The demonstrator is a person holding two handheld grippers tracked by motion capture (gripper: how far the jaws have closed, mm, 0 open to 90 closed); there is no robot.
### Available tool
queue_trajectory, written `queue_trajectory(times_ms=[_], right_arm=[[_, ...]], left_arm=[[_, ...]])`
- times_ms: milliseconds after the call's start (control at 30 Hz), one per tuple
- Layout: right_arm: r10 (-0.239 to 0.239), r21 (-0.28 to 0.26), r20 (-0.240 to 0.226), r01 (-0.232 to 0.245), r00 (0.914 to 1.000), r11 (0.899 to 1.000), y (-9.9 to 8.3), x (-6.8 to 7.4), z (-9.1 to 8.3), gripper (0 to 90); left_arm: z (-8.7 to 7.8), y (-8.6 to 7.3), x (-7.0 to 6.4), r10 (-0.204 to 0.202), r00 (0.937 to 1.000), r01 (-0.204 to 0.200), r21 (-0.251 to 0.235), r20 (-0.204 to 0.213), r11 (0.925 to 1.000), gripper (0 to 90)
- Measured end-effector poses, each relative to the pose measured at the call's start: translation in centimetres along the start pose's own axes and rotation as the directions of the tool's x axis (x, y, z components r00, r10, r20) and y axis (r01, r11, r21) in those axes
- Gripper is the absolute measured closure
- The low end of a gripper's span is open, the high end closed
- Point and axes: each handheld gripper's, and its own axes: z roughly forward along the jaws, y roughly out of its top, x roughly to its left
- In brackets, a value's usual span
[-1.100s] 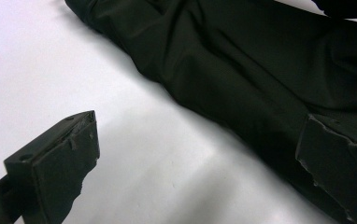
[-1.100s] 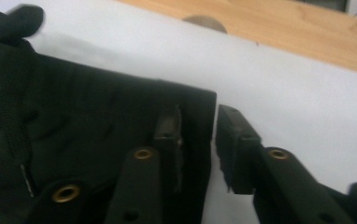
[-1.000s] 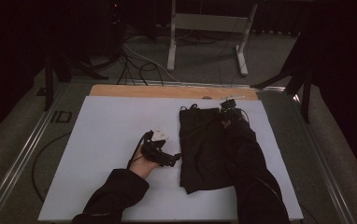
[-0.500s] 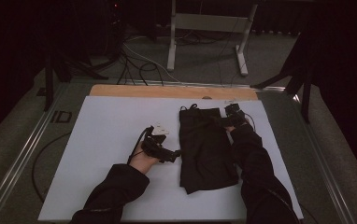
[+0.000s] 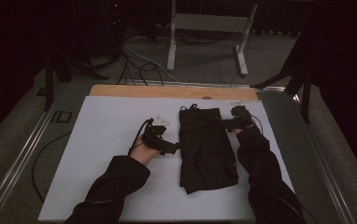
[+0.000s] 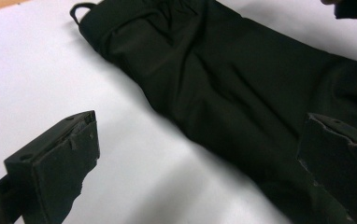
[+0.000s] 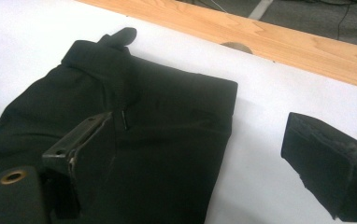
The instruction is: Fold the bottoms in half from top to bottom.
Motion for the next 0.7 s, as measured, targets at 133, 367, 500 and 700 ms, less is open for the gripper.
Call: queue_trajectory(times_ms=[133,367,500,700], right_arm=[[-0.013,-0.003,0.008,0.013,0.9999,1.000,0.1,-0.2,-0.1,10.0],[-0.021,-0.016,-0.006,0.021,0.9998,1.000,0.4,-0.1,0.0,10.0],[-0.015,-0.016,-0.004,0.015,0.9999,1.000,0.7,0.1,0.2,10.0],[0.002,-0.010,-0.007,-0.002,1.0000,1.000,1.1,-0.3,0.4,10.0]], left_arm=[[0.3,0.7,0.2,-0.011,0.9998,0.011,0.007,-0.015,0.9999,0.9],[1.2,2.1,0.9,-0.062,0.9979,0.062,-0.010,-0.017,0.9981,0.9],[1.6,2.7,1.2,-0.066,0.9969,0.064,-0.048,-0.042,0.9968,1.5],[2.7,3.5,1.6,-0.071,0.9925,0.069,-0.028,-0.099,0.9972,1.5]])
